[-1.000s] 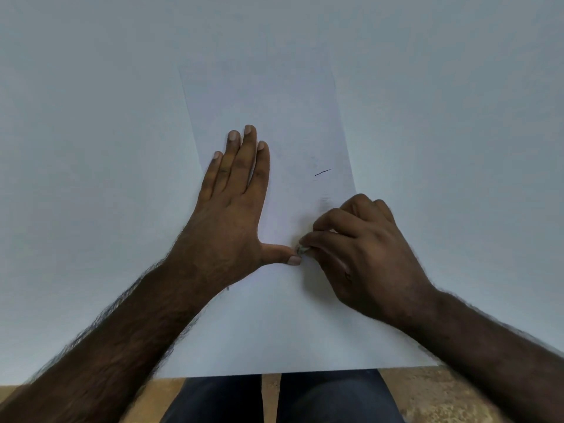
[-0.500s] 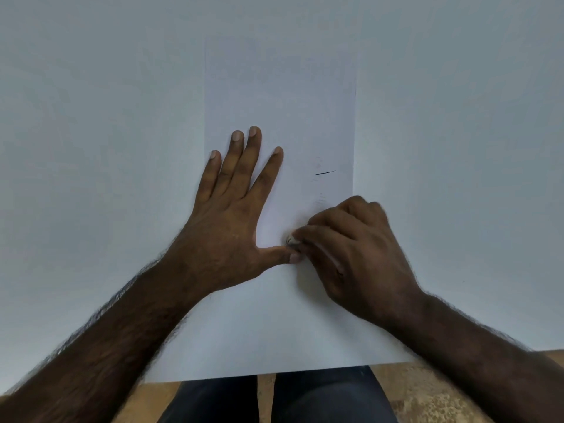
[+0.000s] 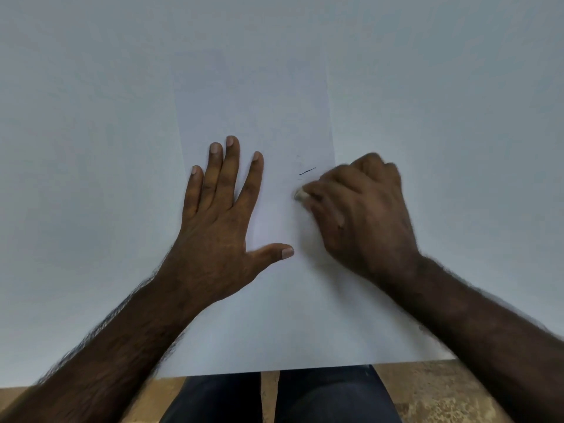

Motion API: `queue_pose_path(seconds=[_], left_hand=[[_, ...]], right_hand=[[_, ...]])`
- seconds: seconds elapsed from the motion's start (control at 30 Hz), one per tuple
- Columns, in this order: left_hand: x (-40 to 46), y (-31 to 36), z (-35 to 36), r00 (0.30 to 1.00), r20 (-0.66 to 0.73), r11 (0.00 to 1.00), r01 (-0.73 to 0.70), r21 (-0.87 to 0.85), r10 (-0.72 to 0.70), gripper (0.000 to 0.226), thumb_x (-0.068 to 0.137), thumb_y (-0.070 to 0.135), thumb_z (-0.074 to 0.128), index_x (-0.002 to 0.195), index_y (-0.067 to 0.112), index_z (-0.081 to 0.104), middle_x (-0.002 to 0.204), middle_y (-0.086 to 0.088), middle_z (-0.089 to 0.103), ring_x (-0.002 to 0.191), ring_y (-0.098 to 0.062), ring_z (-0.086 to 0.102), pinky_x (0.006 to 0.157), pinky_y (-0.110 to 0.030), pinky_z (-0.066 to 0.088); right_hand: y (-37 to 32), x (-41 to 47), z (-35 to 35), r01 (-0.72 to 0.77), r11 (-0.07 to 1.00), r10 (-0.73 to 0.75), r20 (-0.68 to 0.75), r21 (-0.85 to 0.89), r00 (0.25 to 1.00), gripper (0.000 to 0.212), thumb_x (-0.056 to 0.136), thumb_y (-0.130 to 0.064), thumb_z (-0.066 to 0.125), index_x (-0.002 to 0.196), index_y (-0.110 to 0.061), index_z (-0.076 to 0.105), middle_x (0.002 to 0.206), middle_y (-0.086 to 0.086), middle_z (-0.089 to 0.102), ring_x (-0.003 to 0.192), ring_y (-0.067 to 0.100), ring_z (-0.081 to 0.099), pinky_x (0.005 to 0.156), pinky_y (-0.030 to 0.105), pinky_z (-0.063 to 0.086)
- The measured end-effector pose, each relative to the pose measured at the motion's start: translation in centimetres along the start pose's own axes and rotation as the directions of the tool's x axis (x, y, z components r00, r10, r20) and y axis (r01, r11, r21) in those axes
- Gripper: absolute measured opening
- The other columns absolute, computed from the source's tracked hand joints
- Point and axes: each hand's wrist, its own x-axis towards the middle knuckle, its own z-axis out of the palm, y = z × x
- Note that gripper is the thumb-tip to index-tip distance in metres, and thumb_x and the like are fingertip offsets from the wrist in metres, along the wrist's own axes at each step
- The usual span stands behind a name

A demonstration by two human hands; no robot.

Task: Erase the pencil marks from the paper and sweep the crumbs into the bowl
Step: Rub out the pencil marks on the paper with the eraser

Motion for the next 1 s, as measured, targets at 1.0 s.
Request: queue_pose_path(seconds=[1.0], left_hand=[[-0.1, 0.1, 0.2, 0.999, 0.001, 0.999, 0.052, 0.000, -0.052, 0.125, 0.075, 0.101, 0.033, 0.169, 0.031, -0.009, 0.175, -0.007, -0.028, 0.161, -0.023, -0.028, 0.131, -0.044, -0.013]], right_hand=[[-2.9, -1.8, 0.0, 0.100, 0.991, -0.111, 0.125, 0.093, 0.986, 0.015, 0.092, -0.019, 0.073, 0.105, -0.018, 0.080, 0.093, 0.002, 0.071, 0.088, 0.035, 0.058, 0.076, 0.043, 0.038]])
